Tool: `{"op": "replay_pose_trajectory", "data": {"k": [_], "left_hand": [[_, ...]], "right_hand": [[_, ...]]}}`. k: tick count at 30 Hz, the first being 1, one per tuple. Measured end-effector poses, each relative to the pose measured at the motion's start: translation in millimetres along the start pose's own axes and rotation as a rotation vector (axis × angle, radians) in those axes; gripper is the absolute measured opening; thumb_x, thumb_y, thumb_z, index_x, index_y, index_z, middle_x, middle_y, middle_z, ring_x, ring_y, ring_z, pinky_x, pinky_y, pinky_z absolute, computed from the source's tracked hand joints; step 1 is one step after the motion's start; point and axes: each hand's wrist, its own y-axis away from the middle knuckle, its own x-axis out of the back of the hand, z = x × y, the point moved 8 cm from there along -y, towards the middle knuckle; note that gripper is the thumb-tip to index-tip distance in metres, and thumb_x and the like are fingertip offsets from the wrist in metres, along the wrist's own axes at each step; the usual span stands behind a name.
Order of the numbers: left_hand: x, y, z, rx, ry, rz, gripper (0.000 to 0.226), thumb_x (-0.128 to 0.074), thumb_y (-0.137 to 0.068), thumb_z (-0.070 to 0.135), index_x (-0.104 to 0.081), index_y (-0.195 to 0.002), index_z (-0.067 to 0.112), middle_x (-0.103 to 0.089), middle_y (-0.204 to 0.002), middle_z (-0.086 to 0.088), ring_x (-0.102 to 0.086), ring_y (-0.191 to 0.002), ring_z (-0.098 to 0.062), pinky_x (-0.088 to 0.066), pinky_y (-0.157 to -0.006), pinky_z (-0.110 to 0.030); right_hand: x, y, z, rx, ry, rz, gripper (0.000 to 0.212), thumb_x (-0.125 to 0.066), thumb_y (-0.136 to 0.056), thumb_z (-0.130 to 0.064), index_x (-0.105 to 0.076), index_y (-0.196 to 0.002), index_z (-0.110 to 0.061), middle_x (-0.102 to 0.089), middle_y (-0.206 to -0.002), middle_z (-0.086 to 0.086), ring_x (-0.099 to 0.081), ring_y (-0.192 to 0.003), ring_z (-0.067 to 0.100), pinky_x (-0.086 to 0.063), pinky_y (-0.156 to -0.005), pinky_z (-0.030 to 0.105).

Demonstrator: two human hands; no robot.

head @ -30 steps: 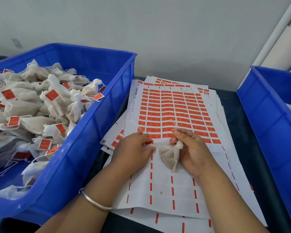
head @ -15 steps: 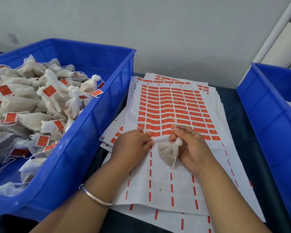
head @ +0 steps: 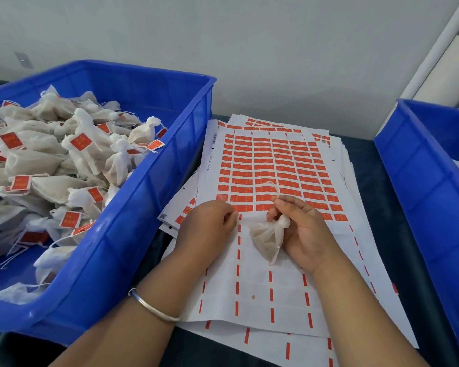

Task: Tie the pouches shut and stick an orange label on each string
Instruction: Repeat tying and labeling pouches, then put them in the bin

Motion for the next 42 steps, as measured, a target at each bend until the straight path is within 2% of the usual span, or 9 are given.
{"op": "replay_pose_trajectory", "data": {"k": [5, 8, 11, 18, 21, 24, 30, 35, 42], "left_hand": [[12.1, -2.5, -13.6, 0.186, 0.195, 0.085, 0.007, -0.052, -0.092, 0.036, -0.053, -0.086, 0.032, -0.046, -0.074, 0.024, -0.05, -0.065, 0.001, -0.029, -0.056, -0.006], [19.6, -2.8, -20.2, 0.266, 0.303, 0.154, 0.012, -0.052, -0.093, 0.031, -0.054, -0.081, 0.032, -0.051, -0.073, 0.022, -0.055, -0.068, -0.003, -0.036, -0.058, -0.009], [29.0, -2.3, -24.7, 0.304, 0.412, 0.232, 0.019, -0.052, -0.093, 0.026, -0.056, -0.076, 0.032, -0.058, -0.077, 0.016, -0.059, -0.072, -0.007, -0.047, -0.066, -0.016], [67.9, 3.4, -12.1, 0.372, 0.604, 0.395, 0.02, -0.05, -0.094, 0.026, -0.058, -0.076, 0.03, -0.06, -0.078, 0.012, -0.059, -0.071, -0.005, -0.04, -0.052, -0.009], [66.1, 3.6, 14.4, 0.385, 0.795, 0.319, 0.02, -0.052, -0.093, 0.027, -0.061, -0.076, 0.031, -0.059, -0.068, 0.015, -0.057, -0.06, 0.009, -0.038, -0.041, -0.005], [48.6, 2.4, 50.3, 0.387, 0.917, 0.178, 0.019, -0.055, -0.092, 0.025, -0.061, -0.075, 0.03, -0.061, -0.072, 0.013, -0.059, -0.067, -0.006, -0.043, -0.056, -0.013], [18.0, 4.3, 84.6, 0.456, 1.013, 0.067, 0.019, -0.054, -0.093, 0.027, -0.062, -0.076, 0.029, -0.064, -0.078, 0.012, -0.062, -0.074, -0.009, -0.045, -0.06, -0.014], [8.9, 6.9, 87.5, 0.506, 1.044, 0.016, 0.018, -0.055, -0.093, 0.027, -0.062, -0.077, 0.031, -0.066, -0.081, 0.011, -0.064, -0.081, -0.013, -0.05, -0.085, -0.027], [5.4, 10.6, 94.6, 0.508, 1.073, -0.042, 0.018, -0.056, -0.091, 0.024, -0.063, -0.076, 0.031, -0.066, -0.08, 0.012, -0.065, -0.084, -0.014, -0.049, -0.09, -0.033]], "right_hand": [[-0.1, 3.9, -15.4, 0.079, 0.086, 0.032, 0.02, -0.07, -0.063, -0.031, -0.078, -0.079, -0.022, -0.075, -0.089, -0.001, -0.072, -0.08, 0.016, -0.058, -0.069, 0.028], [-1.2, 9.0, -29.5, 0.162, 0.123, 0.036, 0.034, -0.074, -0.052, -0.04, -0.077, -0.082, -0.023, -0.075, -0.093, -0.003, -0.072, -0.087, 0.015, -0.059, -0.074, 0.029], [-4.5, 14.9, -40.6, 0.235, 0.146, 0.013, 0.029, -0.072, -0.053, -0.044, -0.077, -0.08, -0.037, -0.074, -0.097, -0.009, -0.071, -0.094, 0.015, -0.058, -0.078, 0.03], [-6.0, 24.1, -58.3, 0.343, 0.309, 0.044, 0.023, -0.066, -0.055, -0.051, -0.073, -0.076, -0.048, -0.073, -0.087, -0.016, -0.071, -0.088, 0.013, -0.056, -0.083, 0.03], [-7.1, 27.2, -62.7, 0.376, 0.334, 0.029, 0.02, -0.065, -0.057, -0.05, -0.073, -0.076, -0.047, -0.073, -0.086, -0.016, -0.071, -0.087, 0.012, -0.056, -0.083, 0.031], [-8.3, 29.0, -65.1, 0.403, 0.355, 0.032, 0.018, -0.064, -0.059, -0.049, -0.072, -0.076, -0.049, -0.073, -0.088, -0.018, -0.07, -0.092, 0.014, -0.055, -0.084, 0.033], [-6.0, 32.4, -71.9, 0.465, 0.388, 0.053, 0.015, -0.062, -0.066, -0.049, -0.072, -0.076, -0.049, -0.073, -0.085, -0.017, -0.07, -0.089, 0.01, -0.054, -0.082, 0.026], [4.4, 30.4, -75.1, 0.495, 0.434, 0.162, 0.011, -0.063, -0.069, -0.049, -0.072, -0.074, -0.046, -0.07, -0.09, -0.024, -0.065, -0.096, 0.001, -0.053, -0.089, 0.031], [14.3, 28.0, -74.8, 0.489, 0.392, 0.229, 0.006, -0.067, -0.083, -0.028, -0.071, -0.083, -0.033, -0.07, -0.098, -0.016, -0.065, -0.1, 0.011, -0.052, -0.095, 0.039]]}}
